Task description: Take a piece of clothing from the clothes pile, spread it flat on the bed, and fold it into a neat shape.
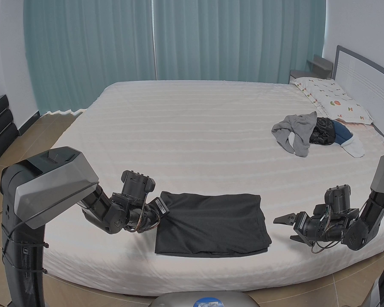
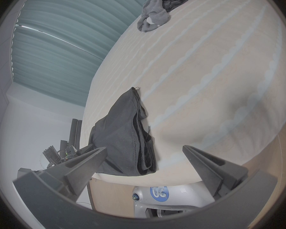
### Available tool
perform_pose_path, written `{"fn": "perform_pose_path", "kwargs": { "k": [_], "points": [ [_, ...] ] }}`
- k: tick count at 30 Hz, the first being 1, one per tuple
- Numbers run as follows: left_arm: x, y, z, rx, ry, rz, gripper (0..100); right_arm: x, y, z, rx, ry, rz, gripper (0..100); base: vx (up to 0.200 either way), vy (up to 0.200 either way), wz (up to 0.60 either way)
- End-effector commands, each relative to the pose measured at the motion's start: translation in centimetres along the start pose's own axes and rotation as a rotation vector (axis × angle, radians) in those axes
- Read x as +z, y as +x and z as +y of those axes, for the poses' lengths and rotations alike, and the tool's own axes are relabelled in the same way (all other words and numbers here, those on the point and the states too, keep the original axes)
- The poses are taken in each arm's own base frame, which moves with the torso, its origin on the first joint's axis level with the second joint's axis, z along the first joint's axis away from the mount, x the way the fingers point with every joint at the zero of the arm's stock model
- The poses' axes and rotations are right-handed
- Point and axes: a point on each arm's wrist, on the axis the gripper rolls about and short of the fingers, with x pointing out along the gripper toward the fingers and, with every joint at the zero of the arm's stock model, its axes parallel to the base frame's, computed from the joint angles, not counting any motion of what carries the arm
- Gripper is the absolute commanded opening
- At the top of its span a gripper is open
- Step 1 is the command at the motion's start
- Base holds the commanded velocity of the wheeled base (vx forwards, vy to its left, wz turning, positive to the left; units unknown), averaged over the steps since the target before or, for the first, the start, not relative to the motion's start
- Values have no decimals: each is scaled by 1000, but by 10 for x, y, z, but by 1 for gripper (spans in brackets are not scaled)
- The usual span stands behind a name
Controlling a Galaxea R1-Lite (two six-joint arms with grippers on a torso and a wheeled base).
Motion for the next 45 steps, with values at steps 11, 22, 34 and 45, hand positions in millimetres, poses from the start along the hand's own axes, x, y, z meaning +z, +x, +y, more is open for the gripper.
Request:
{"fn": "perform_pose_path", "kwargs": {
  "k": [11, 22, 34, 45],
  "points": [
    [-1, -5, 2, 8, -4, 6, 0, 1, -1, -1, -2, 3, -2, 100, 0, 200, 0],
    [-3, -8, 3, 35, -5, 24, 0, 1, 0, -1, -1, 3, -3, 100, 0, 200, 0],
    [-8, -8, 3, 52, 4, 46, 0, 1, -1, 0, 0, 2, -4, 100, 0, 133, 0],
    [-11, -11, 2, 55, 8, 57, 0, 1, 0, -1, -1, 1, -3, 100, 0, 0, 0]
  ]
}}
